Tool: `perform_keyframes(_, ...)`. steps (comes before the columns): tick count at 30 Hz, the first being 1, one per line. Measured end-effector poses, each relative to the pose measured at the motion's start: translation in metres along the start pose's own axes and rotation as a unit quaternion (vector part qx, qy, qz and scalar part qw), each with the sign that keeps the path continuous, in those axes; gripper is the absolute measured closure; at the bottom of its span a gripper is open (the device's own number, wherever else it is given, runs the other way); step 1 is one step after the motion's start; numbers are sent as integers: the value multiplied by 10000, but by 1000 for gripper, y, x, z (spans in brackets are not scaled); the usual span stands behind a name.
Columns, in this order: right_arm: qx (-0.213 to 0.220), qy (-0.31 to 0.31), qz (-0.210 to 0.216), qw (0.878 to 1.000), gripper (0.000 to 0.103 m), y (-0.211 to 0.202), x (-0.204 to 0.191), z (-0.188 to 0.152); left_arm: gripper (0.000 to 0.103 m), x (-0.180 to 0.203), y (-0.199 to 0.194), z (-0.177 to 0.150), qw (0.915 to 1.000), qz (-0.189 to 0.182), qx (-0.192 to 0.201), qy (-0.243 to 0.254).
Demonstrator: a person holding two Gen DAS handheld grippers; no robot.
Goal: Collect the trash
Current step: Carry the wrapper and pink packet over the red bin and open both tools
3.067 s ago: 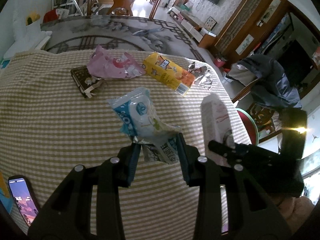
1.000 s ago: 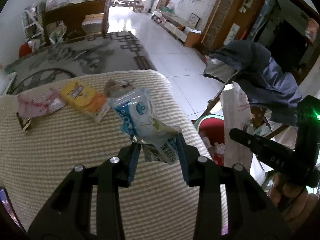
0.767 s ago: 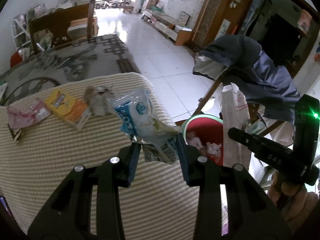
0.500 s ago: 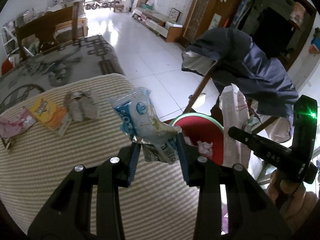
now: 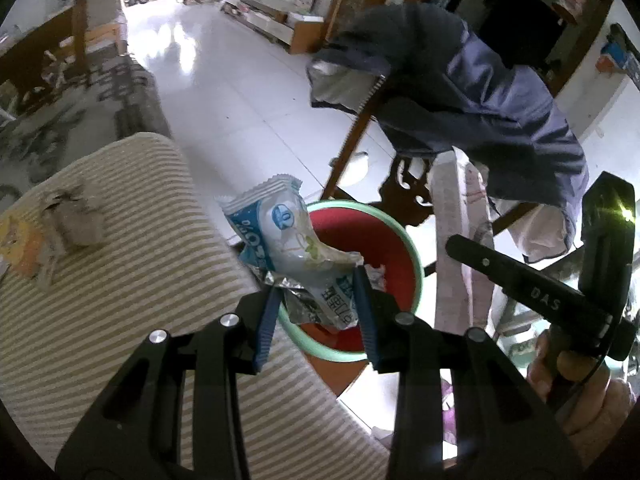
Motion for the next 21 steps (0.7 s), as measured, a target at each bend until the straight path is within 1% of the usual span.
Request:
perform_keyframes(6, -9, 69, 65, 10000, 72, 4, 10, 9, 68, 17, 23, 11, 9997, -121, -148, 123)
perform_keyframes(8, 0, 85, 79, 9999, 71, 6, 13, 12, 67, 23, 29, 13, 9993, -243, -219, 160)
perform_keyframes(10, -8, 150, 83, 9999, 69, 8, 15, 14, 53, 28, 35, 15, 9988, -359, -275, 173)
perform_keyframes(11, -42, 212, 74, 9997, 62, 10, 17, 14, 39, 29, 35, 15, 9990, -340, -238, 160)
perform_keyframes(12, -33, 273, 67, 9996, 51, 11, 19, 15, 36, 30, 34, 17, 9992, -348, -151, 120)
perform_keyframes(14, 22, 332, 37, 9994, 47, 10, 22, 16, 36, 31, 35, 16, 9991, -379, -165, 80)
perform_keyframes(17, -1, 355, 49, 9994, 47, 10, 25, 15, 36, 28, 34, 15, 9994, -273, -179, 97)
perform_keyframes(21, 1, 412, 79, 9991, 46, 9, 26, 15, 36, 18, 25, 13, 9998, -166, -71, -28)
Point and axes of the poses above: each gripper's, at about its wrist camera, not at the fingertips, and y roughly the way its jaws point, x to its right, z to its top, the point moved 9 cm from there along y, roughly the way its jaws point, and after that the axes turned 13 degrees about -z, right-handed, at the moved point
